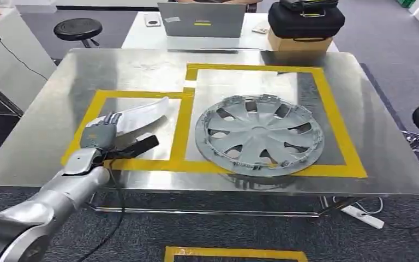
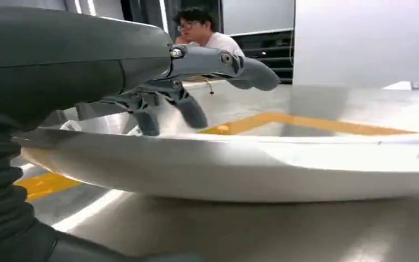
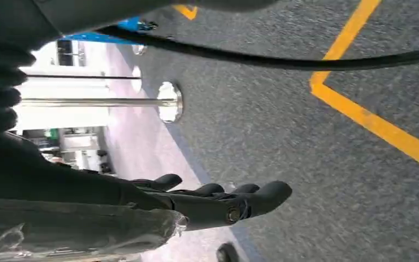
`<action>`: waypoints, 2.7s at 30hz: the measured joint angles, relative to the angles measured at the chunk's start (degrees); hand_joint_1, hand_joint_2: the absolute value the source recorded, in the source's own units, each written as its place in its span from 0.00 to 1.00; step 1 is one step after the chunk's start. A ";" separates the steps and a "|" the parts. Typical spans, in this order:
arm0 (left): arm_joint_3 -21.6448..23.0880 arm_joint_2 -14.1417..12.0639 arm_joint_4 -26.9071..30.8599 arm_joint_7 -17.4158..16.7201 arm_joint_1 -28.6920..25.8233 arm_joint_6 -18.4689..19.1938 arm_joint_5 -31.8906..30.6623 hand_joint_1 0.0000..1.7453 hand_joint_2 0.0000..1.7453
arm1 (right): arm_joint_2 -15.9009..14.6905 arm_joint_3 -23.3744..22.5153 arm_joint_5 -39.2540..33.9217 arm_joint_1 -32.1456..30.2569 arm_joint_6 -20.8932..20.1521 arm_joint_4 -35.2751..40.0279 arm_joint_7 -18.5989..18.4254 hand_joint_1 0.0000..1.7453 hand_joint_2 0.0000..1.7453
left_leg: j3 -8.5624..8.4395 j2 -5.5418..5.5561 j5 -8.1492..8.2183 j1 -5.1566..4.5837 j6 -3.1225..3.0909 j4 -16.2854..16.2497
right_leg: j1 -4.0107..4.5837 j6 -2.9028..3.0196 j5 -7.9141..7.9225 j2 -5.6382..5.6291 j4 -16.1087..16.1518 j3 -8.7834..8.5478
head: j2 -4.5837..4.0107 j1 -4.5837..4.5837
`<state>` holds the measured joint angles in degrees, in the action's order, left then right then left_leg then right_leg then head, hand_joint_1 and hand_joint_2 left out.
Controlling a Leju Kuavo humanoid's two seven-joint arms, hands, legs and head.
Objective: Take the parts from the cabinet and place them on the table.
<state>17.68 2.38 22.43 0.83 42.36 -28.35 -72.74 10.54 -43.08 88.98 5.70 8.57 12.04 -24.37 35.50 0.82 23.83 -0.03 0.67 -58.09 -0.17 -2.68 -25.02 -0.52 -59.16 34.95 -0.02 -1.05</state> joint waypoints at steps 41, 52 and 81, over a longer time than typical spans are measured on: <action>-2.41 9.94 64.77 22.21 -22.50 14.49 77.81 0.00 0.00 | 0.02 -1.14 -0.26 -1.41 3.28 0.00 -0.02 0.00 0.00 | 6.72 -0.11 6.92 0.40 1.83 -15.08 | -0.33 1.69 0.15 -0.13 0.16 0.16 | 0.00 0.11; 5.49 6.71 75.78 28.28 -29.90 18.01 71.97 0.00 0.00 | 0.09 -1.79 -0.44 -1.59 2.86 0.00 0.63 0.00 0.00 | -1.28 -0.23 0.85 0.54 -0.84 0.68 | -0.16 -1.05 -4.77 0.09 -6.76 3.08 | 0.00 -0.55; 5.79 8.61 85.46 31.93 -41.30 47.91 83.51 0.00 0.00 | 0.11 -2.27 -0.07 -1.76 4.44 0.00 1.81 0.00 0.00 | -2.21 -0.24 1.33 0.58 -0.35 0.97 | -0.17 -0.75 -1.93 -0.02 -0.66 -0.59 | 0.00 -0.20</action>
<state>23.48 10.99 107.89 32.76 1.07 19.56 10.78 10.64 -45.35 88.91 3.94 13.00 12.04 -22.56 33.29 0.58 25.15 0.55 0.32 -57.12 -0.33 -3.42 -26.95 -0.54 -59.83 34.36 -0.02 -1.25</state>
